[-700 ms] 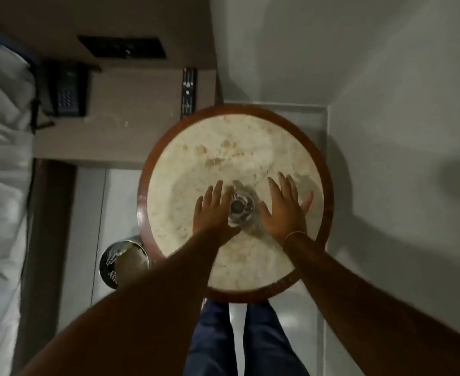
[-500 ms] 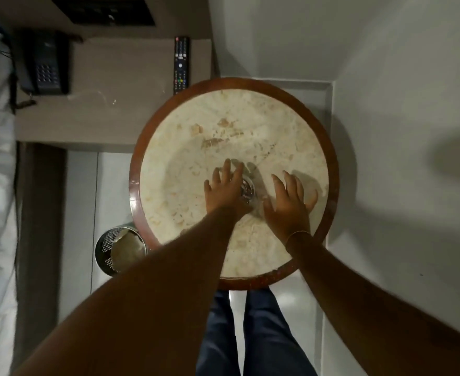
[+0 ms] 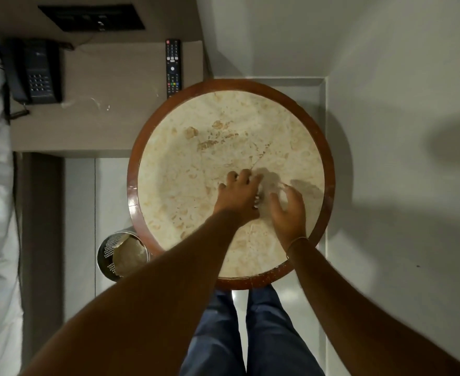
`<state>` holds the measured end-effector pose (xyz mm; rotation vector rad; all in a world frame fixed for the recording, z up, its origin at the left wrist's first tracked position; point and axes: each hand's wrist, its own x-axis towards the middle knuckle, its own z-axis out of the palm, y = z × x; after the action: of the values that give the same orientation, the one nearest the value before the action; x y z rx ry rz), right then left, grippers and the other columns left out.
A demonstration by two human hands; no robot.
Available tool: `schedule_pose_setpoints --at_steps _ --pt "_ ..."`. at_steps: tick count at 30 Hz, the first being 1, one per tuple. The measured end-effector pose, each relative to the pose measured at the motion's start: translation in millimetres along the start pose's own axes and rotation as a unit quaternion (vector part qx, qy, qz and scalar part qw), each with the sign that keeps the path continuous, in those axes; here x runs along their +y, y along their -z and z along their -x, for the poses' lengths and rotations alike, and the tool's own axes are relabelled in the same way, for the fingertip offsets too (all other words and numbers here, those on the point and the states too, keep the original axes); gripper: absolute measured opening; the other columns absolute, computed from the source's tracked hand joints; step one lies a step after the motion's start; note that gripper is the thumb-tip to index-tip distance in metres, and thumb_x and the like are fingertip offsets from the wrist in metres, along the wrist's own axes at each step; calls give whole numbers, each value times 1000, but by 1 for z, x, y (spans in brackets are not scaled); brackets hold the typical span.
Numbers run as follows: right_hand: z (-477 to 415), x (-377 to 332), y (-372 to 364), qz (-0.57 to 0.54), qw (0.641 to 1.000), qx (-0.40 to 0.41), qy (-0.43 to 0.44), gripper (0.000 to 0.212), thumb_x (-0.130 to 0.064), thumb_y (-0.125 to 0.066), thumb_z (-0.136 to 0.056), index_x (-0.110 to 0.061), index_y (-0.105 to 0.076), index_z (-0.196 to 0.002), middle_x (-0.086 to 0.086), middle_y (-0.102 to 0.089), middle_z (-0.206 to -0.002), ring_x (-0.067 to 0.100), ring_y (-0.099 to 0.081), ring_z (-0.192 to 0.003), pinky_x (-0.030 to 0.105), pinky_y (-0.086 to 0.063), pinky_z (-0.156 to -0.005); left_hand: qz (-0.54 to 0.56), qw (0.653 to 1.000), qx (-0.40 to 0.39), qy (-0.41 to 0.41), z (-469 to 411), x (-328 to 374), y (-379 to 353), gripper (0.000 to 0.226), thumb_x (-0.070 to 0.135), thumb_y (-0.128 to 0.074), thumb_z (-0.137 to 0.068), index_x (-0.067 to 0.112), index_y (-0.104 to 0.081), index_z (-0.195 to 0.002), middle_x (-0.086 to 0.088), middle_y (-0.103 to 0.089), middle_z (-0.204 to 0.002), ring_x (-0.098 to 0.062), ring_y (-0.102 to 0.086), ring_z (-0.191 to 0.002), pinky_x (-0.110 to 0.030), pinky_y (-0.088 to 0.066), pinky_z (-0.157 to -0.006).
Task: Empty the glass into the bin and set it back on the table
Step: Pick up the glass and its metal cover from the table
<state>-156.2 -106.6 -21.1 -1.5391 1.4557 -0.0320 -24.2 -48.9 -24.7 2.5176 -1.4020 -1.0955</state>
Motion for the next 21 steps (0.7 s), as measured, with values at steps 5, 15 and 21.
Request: schedule_pose_setpoints --at_steps 5,15,21 --pt "21 -38 30 -341 912 -124 -193 42 -63 -44 -109 -34 -70 -126 2 -72 -141 26 -65 -135 49 -51 -110 33 994 59 -88 39 33 51 95 43 -84 -74 27 -39 -157 -7 -44 -154 -37 -41 -140 -60 -52 -105" --pt "49 -87 69 -498 792 -263 -238 69 -73 -65 -94 -22 -76 -139 17 -72 -146 35 -72 -131 51 -64 -98 17 987 102 -120 105 66 122 89 42 -83 -86 21 -37 -159 -6 -40 -165 -32 -37 -151 -55 -51 -112" --pt "46 -93 56 -478 797 -284 -236 69 -70 -68 -94 -21 -73 -142 16 -72 -147 33 -74 -129 46 -66 -91 66 979 156 -115 122 54 126 93 40 -87 -83 14 -42 -160 -12 -46 -163 -34 -42 -150 -52 -52 -113"
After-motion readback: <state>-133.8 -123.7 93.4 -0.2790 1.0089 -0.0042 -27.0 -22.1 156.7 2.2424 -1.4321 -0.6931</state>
